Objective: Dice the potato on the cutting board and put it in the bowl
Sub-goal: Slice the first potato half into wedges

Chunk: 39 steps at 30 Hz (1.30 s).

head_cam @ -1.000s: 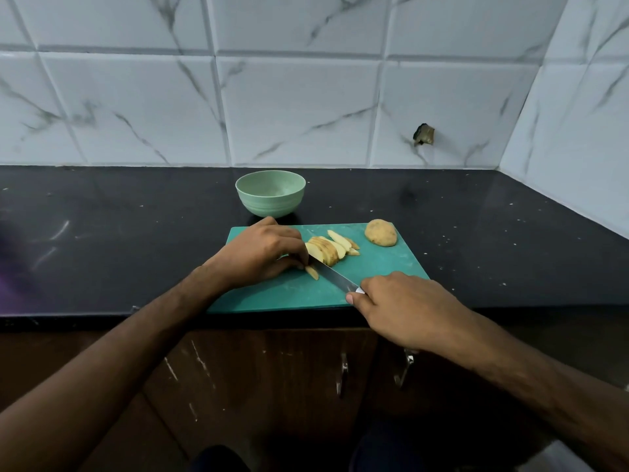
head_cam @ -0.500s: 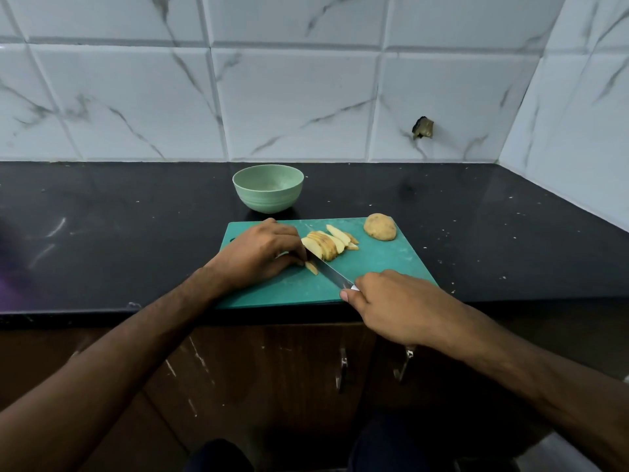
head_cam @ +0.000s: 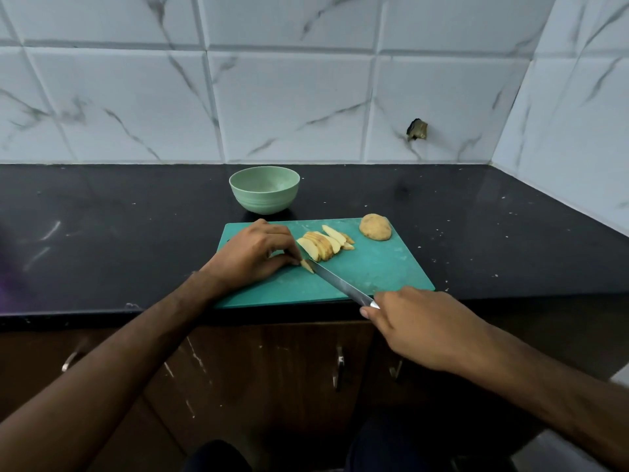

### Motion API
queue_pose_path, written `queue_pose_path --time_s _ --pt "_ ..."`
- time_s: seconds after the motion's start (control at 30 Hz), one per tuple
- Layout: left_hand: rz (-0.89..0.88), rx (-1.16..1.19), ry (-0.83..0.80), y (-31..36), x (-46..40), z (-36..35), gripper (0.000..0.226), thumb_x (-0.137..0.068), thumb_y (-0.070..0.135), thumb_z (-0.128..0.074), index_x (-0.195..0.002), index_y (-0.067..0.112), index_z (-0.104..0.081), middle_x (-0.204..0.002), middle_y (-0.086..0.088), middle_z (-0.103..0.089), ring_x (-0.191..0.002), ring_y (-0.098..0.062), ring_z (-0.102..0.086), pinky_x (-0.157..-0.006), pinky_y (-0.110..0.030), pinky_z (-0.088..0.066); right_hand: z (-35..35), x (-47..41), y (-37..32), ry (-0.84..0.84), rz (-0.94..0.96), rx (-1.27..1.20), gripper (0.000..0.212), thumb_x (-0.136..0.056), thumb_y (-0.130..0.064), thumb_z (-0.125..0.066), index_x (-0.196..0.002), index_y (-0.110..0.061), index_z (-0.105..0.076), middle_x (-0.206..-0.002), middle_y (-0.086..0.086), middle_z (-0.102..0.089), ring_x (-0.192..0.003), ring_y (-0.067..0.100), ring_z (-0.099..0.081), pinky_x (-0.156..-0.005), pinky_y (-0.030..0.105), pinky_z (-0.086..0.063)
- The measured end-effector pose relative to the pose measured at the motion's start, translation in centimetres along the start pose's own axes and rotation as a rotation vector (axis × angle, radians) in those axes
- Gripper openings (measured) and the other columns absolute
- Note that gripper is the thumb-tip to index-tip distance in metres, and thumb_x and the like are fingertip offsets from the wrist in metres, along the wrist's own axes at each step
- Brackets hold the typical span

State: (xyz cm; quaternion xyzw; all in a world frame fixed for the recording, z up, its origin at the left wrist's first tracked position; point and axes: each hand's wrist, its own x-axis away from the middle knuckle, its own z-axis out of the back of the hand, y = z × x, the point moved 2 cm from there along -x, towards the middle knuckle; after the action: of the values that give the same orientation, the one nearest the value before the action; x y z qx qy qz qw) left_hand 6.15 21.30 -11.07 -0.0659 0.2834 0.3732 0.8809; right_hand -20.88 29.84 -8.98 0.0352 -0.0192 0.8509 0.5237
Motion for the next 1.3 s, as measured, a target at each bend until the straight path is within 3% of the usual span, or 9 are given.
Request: queue_pose_path --time_s 0.1,0.3,0.47,0.6,0.73,0.8,0.9,1.13,1.3 --pt "0.04 0.009 -0.007 -0.3 0.1 -0.2 0.006 -0.09 0.023 -0.076 -0.091 0.027 -0.072 -0.092 0.017 -0.066 -0.088 -0.003 -0.061 -0.077 -0.041 -0.046 0.2 1.0 0.5 -0.02 -0.006 0.021 0.039 -0.107 -0.055 -0.027 -0.079 -0.031 -0.038 -0.077 -0.008 -0.052 -0.065 0.008 -0.051 -0.058 0.029 -0.037" --pt "0.113 -0.027 0.022 -0.2 0.1 -0.2 0.01 -0.087 0.023 -0.075 -0.091 0.026 -0.067 -0.095 0.018 -0.065 -0.094 -0.003 -0.06 -0.083 -0.038 -0.042 0.2 1.0 0.2 0.045 0.038 0.115 0.038 -0.108 -0.053 -0.025 -0.096 -0.027 -0.049 -0.075 -0.008 -0.047 -0.069 0.013 -0.055 -0.069 0.034 -0.049" --pt "0.181 -0.081 0.021 -0.6 0.0 -0.5 0.011 -0.09 0.028 -0.068 -0.1 0.028 -0.064 -0.101 0.017 -0.066 -0.099 -0.006 -0.061 -0.084 -0.042 -0.046 0.2 0.9 0.7 0.061 0.023 0.122 0.036 -0.107 -0.055 -0.024 -0.094 -0.029 -0.044 -0.074 -0.008 -0.046 -0.063 0.009 -0.048 -0.063 0.033 -0.043" --pt "0.272 -0.072 0.027 -0.6 -0.1 -0.5 0.013 -0.097 0.034 -0.062 -0.108 0.028 -0.062 -0.108 0.017 -0.063 -0.096 -0.003 -0.058 -0.086 -0.036 -0.041 0.8 0.4 1.0 0.062 -0.005 0.083 0.035 -0.106 -0.058 -0.023 -0.091 -0.032 -0.041 -0.075 -0.009 -0.045 -0.07 0.012 -0.05 -0.069 0.035 -0.047" --pt "0.365 0.177 0.08 -0.8 0.0 0.1 0.021 -0.1 0.003 -0.052 -0.109 0.018 -0.064 -0.103 0.009 -0.065 -0.088 0.0 -0.061 -0.079 -0.023 -0.049 0.7 -0.4 0.1 0.085 0.043 0.072 0.038 -0.106 -0.059 -0.023 -0.092 -0.031 -0.044 -0.075 -0.009 -0.047 -0.071 0.01 -0.053 -0.063 0.033 -0.044" --pt "0.413 0.295 0.026 -1.2 0.4 0.7 0.036 -0.095 -0.012 -0.046 -0.107 0.015 -0.067 -0.106 0.005 -0.067 -0.089 -0.006 -0.065 -0.08 -0.024 -0.053 0.5 -0.9 -0.6 0.088 0.066 0.071 0.038 -0.106 -0.059 -0.024 -0.092 -0.03 -0.044 -0.075 -0.009 -0.046 -0.072 0.011 -0.053 -0.06 0.033 -0.039" --pt "0.309 0.263 -0.122 -1.4 1.5 1.4 0.057 -0.083 -0.022 -0.042 -0.11 0.017 -0.072 -0.111 0.004 -0.068 -0.103 -0.013 -0.065 -0.091 -0.022 -0.051 0.2 -1.9 -0.9 0.095 0.072 0.073 0.036 -0.106 -0.058 -0.025 -0.092 -0.03 -0.043 -0.074 -0.009 -0.047 -0.068 0.009 -0.052 -0.058 0.031 -0.038" --pt "0.196 0.085 -0.081 -1.7 2.4 2.2 0.016 -0.09 0.022 -0.076 -0.106 0.027 -0.077 -0.101 0.013 -0.067 -0.094 -0.004 -0.066 -0.084 -0.02 -0.05 0.6 -4.2 0.2 0.09 -0.011 0.086 0.04 -0.107 -0.056 -0.026 -0.096 -0.029 -0.052 -0.08 -0.009 -0.052 -0.072 0.008 -0.054 -0.057 0.03 -0.036" --pt "0.21 0.078 0.026 -0.1 2.0 2.2 0.01 -0.083 0.016 -0.083 -0.09 0.022 -0.078 -0.089 0.013 -0.069 -0.086 -0.001 -0.065 -0.079 -0.003 -0.035 0.8 -4.9 0.2 0.086 -0.044 0.06 0.039 -0.107 -0.055 -0.026 -0.092 -0.028 -0.051 -0.08 -0.009 -0.051 -0.074 0.011 -0.053 -0.059 0.033 -0.035"
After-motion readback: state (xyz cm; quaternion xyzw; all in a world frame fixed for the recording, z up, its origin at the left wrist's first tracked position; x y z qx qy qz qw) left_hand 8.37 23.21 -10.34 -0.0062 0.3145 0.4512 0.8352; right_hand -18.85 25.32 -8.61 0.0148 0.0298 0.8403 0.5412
